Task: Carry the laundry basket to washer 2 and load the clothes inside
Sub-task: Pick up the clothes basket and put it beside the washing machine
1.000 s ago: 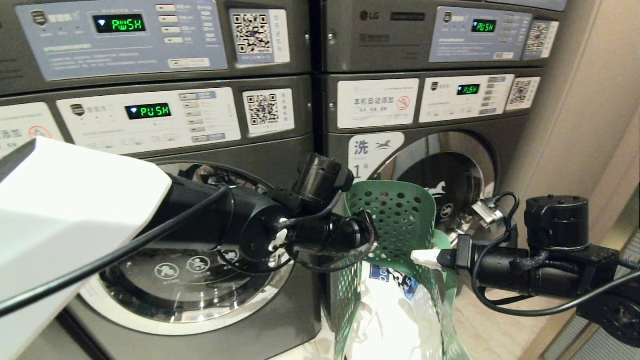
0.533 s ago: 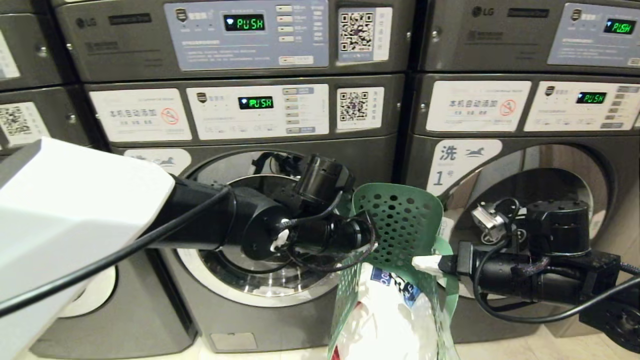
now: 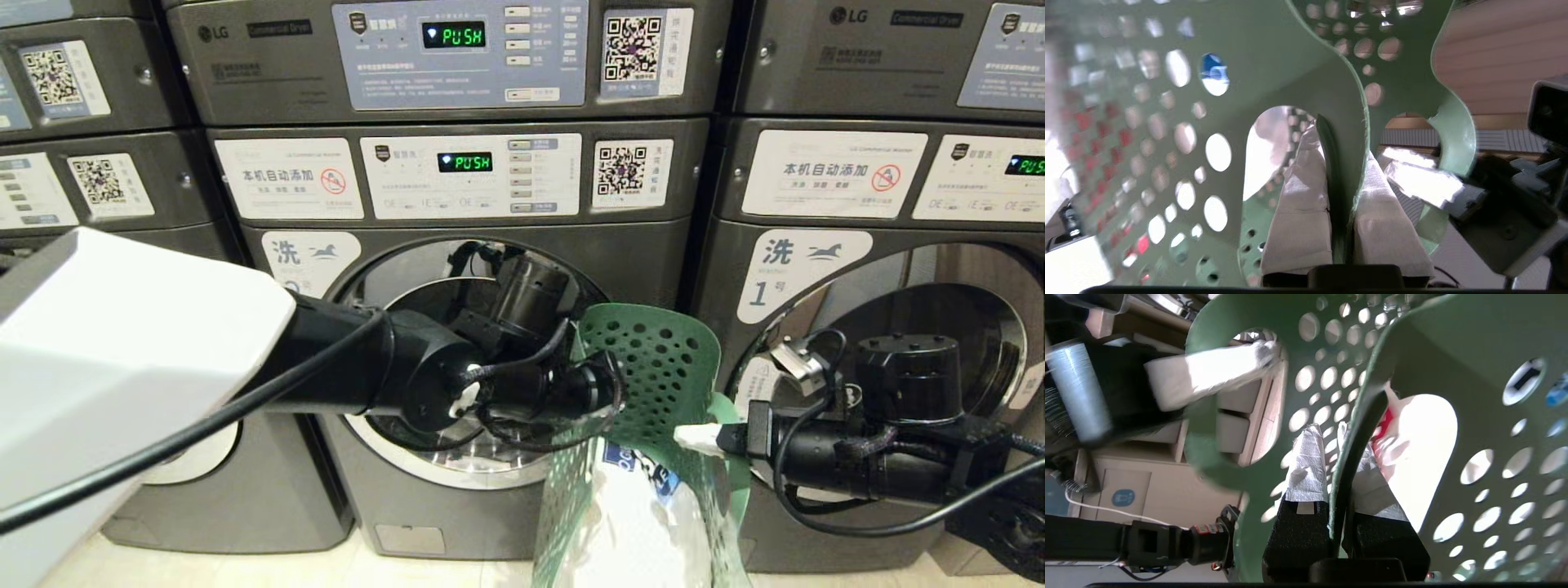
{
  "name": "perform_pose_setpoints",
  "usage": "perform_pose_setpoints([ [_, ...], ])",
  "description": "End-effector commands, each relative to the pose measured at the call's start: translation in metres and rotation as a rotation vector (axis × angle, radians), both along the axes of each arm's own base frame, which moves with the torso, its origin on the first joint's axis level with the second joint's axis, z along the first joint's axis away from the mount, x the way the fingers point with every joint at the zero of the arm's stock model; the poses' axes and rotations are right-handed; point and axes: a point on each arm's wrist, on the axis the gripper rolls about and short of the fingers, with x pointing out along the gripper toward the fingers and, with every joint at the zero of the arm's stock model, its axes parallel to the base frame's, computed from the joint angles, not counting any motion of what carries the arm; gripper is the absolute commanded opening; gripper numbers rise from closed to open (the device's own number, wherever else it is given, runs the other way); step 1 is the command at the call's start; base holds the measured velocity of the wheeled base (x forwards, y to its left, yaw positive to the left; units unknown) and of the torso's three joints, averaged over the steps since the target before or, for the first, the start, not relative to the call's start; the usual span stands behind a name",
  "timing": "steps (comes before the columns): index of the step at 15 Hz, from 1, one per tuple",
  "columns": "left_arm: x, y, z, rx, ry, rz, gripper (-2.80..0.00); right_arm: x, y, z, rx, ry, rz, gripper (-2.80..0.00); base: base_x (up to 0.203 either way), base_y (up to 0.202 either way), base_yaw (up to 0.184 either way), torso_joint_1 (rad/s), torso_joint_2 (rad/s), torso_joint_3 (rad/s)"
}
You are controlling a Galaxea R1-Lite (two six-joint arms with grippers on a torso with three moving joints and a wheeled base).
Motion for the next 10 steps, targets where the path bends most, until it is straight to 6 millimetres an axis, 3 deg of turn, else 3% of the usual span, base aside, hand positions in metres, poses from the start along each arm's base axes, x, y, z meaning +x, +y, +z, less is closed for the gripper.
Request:
perform_pose_setpoints([
  [1,0.0,-0.003,-0.003,0.0,0.006,-0.006,-2.8,-0.001,0.0,-0.001,0.003,0.007,0.001,-2.8,-0.182,-0.001,-0.003,0.012,0.01,-0.002],
  [6,-0.001,-0.003,-0.004,0.004,0.006,-0.008,-2.8,-0.001,-0.002,-0.003,0.0,0.014,-0.008,-2.8,-0.184,0.0,-0.005,-0.001,0.0,0.004],
  [10,0.004,-0.01,-0.018,0.023,0.007,-0.016,-2.8,-0.001,-0.005,-0.008,-0.015,0.031,-0.038,-2.8,-0.145,0.0,-0.003,0.003,0.0,0.001],
])
